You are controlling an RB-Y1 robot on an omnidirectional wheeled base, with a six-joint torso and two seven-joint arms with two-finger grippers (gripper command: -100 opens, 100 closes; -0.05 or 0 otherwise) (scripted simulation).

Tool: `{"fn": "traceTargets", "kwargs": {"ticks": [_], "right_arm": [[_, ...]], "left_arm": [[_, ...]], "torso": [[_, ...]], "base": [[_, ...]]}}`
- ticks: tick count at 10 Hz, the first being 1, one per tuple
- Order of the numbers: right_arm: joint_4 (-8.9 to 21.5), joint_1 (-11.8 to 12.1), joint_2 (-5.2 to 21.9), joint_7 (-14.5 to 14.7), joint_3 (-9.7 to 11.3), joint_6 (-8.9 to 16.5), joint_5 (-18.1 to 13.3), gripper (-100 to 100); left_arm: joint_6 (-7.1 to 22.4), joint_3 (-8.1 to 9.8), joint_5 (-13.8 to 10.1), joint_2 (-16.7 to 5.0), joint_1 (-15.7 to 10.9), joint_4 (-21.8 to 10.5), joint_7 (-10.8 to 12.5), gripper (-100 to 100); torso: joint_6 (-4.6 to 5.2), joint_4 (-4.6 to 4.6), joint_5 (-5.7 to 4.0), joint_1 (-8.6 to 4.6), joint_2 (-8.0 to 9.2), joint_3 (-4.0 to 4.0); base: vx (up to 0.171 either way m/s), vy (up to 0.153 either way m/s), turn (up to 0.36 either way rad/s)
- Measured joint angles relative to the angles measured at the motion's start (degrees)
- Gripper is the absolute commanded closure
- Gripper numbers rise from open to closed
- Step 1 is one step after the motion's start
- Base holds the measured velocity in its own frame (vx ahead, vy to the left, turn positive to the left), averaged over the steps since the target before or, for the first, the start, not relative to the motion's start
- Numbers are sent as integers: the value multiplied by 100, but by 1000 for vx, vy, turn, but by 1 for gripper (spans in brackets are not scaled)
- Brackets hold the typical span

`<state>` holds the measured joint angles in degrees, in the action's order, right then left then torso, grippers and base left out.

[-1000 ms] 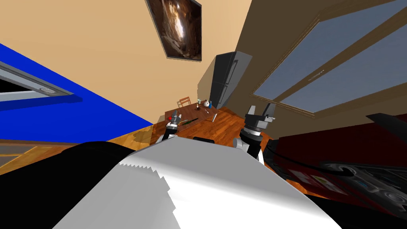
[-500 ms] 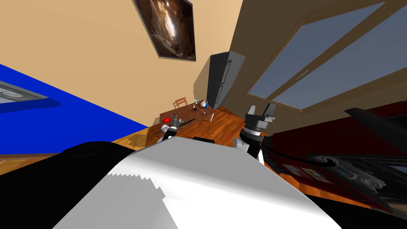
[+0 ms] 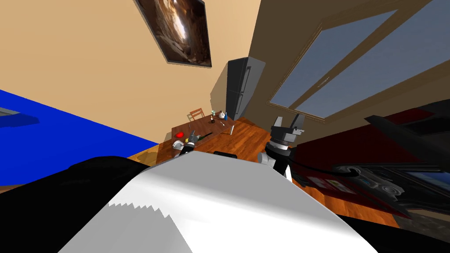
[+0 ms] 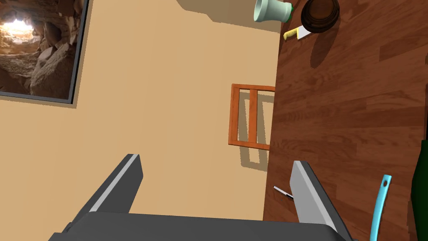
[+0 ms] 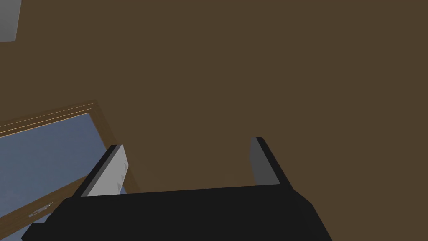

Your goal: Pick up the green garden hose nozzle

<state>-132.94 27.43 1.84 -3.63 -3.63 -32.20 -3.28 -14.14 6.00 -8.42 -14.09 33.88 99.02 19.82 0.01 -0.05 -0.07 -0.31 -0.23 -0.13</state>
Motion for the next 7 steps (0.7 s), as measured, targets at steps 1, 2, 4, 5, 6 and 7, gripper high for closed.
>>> {"fn": "traceTargets", "kwargs": {"ticks": [1, 2, 4, 5, 6, 7], "right_arm": [[0, 0, 0, 0, -1, 0, 0, 0], [0, 0, 0, 0, 0, 0, 0, 0], [0, 0, 0, 0, -1, 0, 0, 0], [0, 0, 1, 0, -1, 0, 0, 0], [0, 0, 0, 0, -1, 0, 0, 0], [0, 0, 1, 0, -1, 0, 0, 0]], "left_arm": [[51, -9, -12, 45, 59, -115, 60, -100], [107, 13, -57, 36, 65, -302, 153, -100], [352, 95, -133, -2, -47, -583, 318, -100], [423, 104, -154, 5, 11, -647, 388, -100], [460, 118, -184, 21, 83, -751, 477, -100], [482, 136, -206, 8, 50, -928, 547, -100]], "torso": [[-4, 0, 0, 5, 6, 2], [-2, 1, 2, 15, 6, 3], [-1, 2, 3, 18, 7, 4], [-4, 1, 3, 19, 10, 5], [-2, 1, 2, 17, 7, 4], [-3, 1, 3, 21, 10, 5]], "base": [[63, -37, -104], [50, -27, -72], [57, -34, -104], [68, -35, -113], [55, -23, -78], [69, -21, -136]]}}
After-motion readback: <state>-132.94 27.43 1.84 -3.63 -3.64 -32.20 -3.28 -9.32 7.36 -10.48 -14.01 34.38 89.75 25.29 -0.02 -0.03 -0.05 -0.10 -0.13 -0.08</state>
